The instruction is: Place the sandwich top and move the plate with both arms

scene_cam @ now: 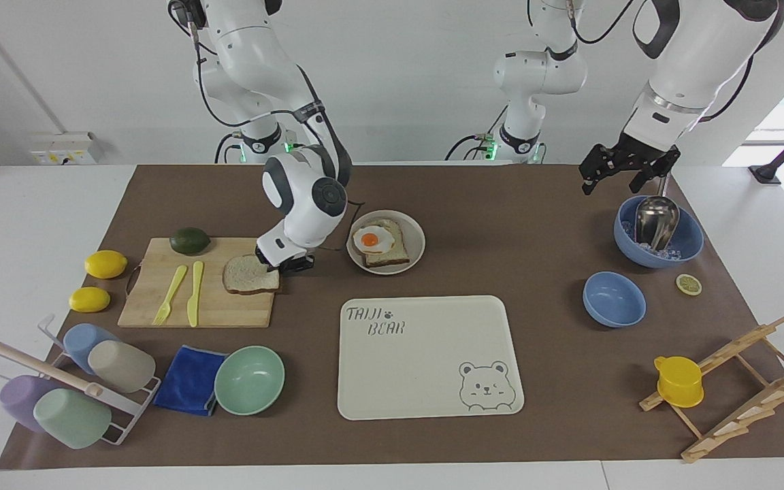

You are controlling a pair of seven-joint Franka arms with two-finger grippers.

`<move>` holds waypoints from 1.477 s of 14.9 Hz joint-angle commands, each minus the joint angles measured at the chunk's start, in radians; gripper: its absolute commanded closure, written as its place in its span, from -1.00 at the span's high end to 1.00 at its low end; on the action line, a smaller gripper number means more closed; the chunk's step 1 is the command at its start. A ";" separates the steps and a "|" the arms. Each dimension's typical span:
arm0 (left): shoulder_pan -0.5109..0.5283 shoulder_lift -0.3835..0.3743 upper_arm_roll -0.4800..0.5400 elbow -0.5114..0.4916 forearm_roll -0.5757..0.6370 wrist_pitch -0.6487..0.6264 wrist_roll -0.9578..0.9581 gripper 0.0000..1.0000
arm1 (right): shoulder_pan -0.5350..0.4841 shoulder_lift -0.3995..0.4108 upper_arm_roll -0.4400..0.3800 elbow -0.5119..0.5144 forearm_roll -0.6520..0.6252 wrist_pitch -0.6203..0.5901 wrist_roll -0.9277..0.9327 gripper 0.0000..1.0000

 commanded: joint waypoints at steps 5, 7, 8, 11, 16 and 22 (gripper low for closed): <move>0.006 -0.020 0.000 -0.025 -0.001 0.010 0.010 1.00 | 0.092 0.000 0.012 0.162 -0.028 -0.277 -0.010 -1.00; 0.006 -0.020 0.000 -0.025 -0.001 0.010 0.010 1.00 | 0.133 -0.007 0.013 0.220 -0.022 -0.374 -0.009 -1.00; 0.006 -0.020 0.000 -0.025 -0.001 0.010 0.010 1.00 | 0.150 -0.026 0.013 0.223 -0.014 -0.403 -0.006 -1.00; 0.006 -0.020 0.000 -0.025 -0.001 0.010 0.011 1.00 | 0.167 -0.104 0.024 0.225 -0.010 -0.452 -0.010 -1.00; 0.006 -0.020 0.000 -0.025 -0.001 0.010 0.010 1.00 | 0.198 -0.133 0.104 0.277 -0.005 -0.522 0.063 -1.00; 0.006 -0.020 0.000 -0.025 -0.001 0.008 0.011 1.00 | 0.198 -0.107 0.113 0.286 0.215 -0.286 0.099 -1.00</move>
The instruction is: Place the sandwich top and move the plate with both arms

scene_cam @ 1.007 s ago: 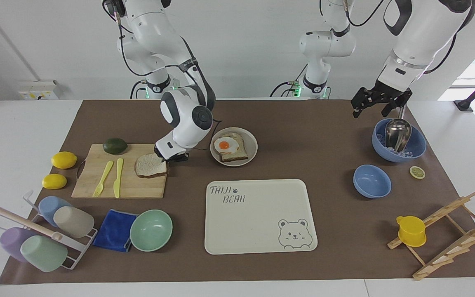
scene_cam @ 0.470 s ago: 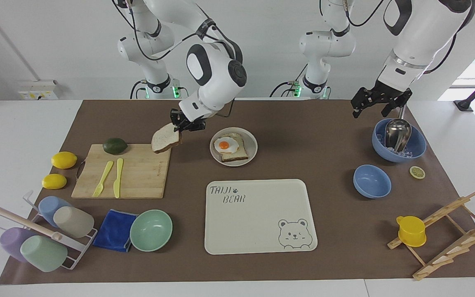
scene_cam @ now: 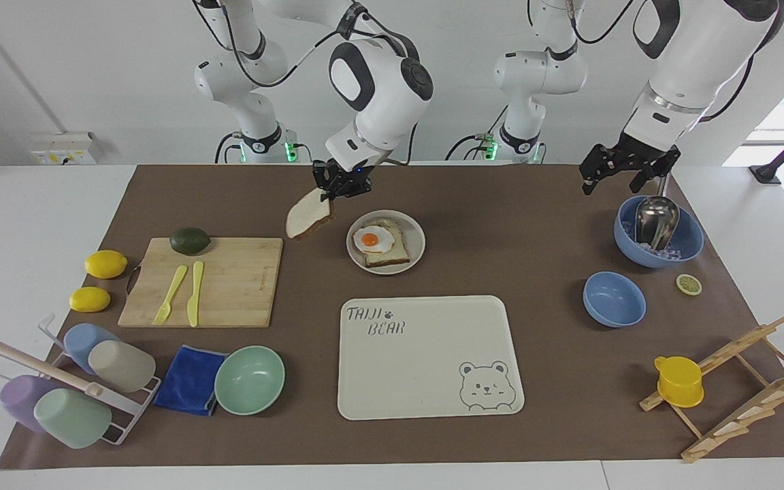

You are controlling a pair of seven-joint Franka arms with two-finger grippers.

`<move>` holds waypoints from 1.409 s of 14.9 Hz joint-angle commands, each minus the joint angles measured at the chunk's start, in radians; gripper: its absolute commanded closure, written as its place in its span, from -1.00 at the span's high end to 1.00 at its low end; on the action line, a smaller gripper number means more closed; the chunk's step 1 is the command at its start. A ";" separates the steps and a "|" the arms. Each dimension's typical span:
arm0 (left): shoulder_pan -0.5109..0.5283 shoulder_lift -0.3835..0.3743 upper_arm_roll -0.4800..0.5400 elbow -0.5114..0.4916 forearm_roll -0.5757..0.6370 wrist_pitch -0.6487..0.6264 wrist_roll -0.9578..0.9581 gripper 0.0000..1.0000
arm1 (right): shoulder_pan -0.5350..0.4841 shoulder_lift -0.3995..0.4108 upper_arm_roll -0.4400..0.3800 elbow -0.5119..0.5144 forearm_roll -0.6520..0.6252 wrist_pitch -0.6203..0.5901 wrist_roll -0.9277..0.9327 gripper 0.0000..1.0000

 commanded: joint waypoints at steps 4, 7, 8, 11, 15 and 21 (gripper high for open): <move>0.006 -0.020 0.000 -0.025 -0.001 0.010 0.010 1.00 | -0.005 0.029 0.033 0.017 0.117 0.096 0.015 -1.00; 0.006 -0.020 -0.002 -0.025 -0.001 0.008 0.005 1.00 | 0.018 0.033 0.046 0.006 0.132 0.102 0.015 -1.00; -0.003 -0.020 -0.002 -0.025 -0.001 0.008 0.008 1.00 | 0.018 0.032 0.046 0.000 0.146 0.105 0.015 -1.00; -0.001 -0.020 -0.002 -0.025 -0.001 0.008 0.008 1.00 | 0.016 0.012 0.046 -0.072 0.147 0.154 0.012 -1.00; 0.019 -0.022 0.001 -0.025 -0.001 0.007 0.008 1.00 | 0.013 -0.002 0.046 -0.126 0.147 0.222 0.014 -1.00; 0.019 -0.022 0.001 -0.025 -0.001 -0.002 0.008 1.00 | 0.030 0.012 0.047 -0.132 0.152 0.288 0.021 -1.00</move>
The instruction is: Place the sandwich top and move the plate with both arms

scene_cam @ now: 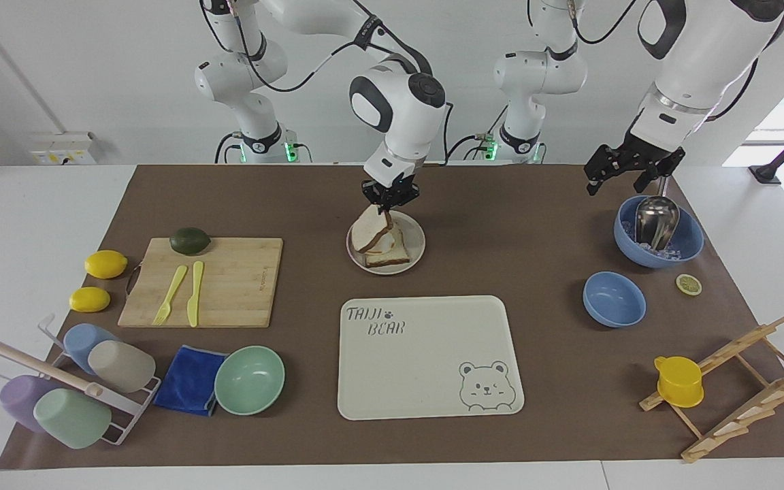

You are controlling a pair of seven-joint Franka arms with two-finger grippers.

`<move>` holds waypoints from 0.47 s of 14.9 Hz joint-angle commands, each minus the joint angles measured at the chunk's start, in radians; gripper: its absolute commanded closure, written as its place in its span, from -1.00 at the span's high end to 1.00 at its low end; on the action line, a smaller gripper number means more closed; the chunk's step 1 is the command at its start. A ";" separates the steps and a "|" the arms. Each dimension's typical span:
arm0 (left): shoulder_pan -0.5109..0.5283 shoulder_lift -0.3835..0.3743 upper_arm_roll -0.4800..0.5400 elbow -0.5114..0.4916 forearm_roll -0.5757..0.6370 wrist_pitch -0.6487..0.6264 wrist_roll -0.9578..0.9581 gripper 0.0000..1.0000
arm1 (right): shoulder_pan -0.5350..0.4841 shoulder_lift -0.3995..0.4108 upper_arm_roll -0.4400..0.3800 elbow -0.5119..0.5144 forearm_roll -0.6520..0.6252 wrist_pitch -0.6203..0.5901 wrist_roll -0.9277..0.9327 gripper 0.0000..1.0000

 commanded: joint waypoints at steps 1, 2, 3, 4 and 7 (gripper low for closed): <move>0.007 -0.022 -0.004 -0.025 -0.001 -0.001 0.008 1.00 | 0.004 -0.019 0.001 -0.027 0.038 0.044 0.017 -1.00; 0.007 -0.022 -0.004 -0.025 -0.001 -0.001 0.008 1.00 | 0.004 -0.019 0.000 -0.030 0.061 0.052 0.017 -1.00; 0.007 -0.022 -0.004 -0.025 -0.001 -0.001 0.008 1.00 | 0.001 -0.019 0.000 -0.033 0.074 0.052 0.012 -1.00; 0.007 -0.022 -0.004 -0.025 -0.001 -0.001 0.008 1.00 | -0.006 -0.020 0.001 -0.046 0.075 0.053 0.000 -1.00; 0.007 -0.022 -0.004 -0.025 -0.001 -0.001 0.008 1.00 | -0.013 -0.026 0.000 -0.081 0.075 0.110 -0.032 -1.00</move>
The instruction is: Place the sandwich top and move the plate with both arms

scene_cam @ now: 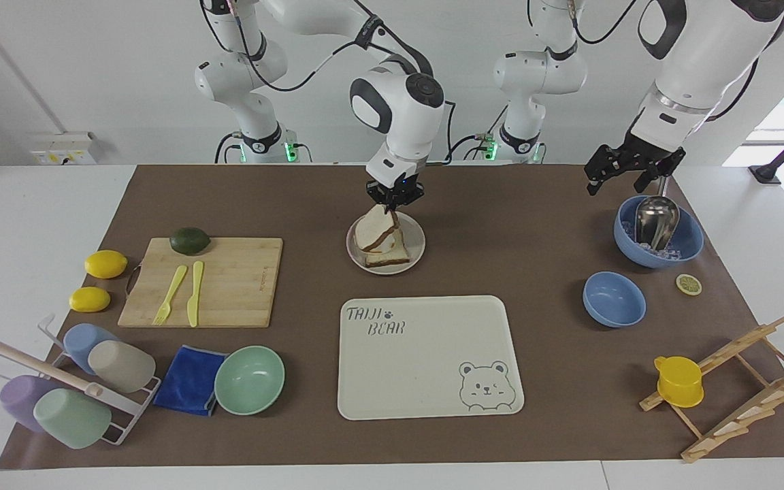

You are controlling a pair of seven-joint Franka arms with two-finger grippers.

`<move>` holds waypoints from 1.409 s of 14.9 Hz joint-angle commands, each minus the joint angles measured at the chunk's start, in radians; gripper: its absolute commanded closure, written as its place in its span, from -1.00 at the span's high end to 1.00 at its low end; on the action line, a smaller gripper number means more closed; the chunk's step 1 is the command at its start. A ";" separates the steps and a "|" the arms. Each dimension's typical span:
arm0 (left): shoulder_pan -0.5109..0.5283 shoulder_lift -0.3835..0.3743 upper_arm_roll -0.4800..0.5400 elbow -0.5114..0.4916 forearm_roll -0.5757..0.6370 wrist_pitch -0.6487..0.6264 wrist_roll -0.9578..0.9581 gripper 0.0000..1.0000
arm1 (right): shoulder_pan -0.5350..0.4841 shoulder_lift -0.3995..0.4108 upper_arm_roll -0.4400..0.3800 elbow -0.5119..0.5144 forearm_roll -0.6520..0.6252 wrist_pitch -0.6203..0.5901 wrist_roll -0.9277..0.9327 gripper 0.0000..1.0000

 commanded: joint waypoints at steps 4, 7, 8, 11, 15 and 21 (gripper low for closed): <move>0.007 -0.022 -0.004 -0.025 -0.001 -0.001 0.008 1.00 | -0.033 -0.025 0.002 -0.064 0.027 0.099 -0.043 -1.00; 0.007 -0.022 -0.004 -0.025 -0.001 -0.001 0.008 1.00 | -0.051 -0.018 0.001 -0.064 0.121 0.154 -0.072 -1.00; 0.007 -0.022 -0.004 -0.025 -0.001 -0.001 0.008 1.00 | -0.050 -0.018 0.001 -0.065 0.127 0.167 -0.072 -0.97; 0.009 -0.022 -0.004 -0.025 -0.001 -0.001 0.008 1.00 | -0.050 -0.020 0.001 -0.076 0.127 0.170 -0.074 -0.55; 0.010 -0.022 -0.002 -0.026 -0.001 -0.001 0.007 1.00 | -0.054 -0.028 0.001 -0.102 0.127 0.173 -0.080 0.07; 0.023 -0.029 -0.004 -0.035 -0.001 -0.002 0.002 1.00 | -0.063 -0.026 -0.001 -0.040 0.173 0.176 -0.082 1.00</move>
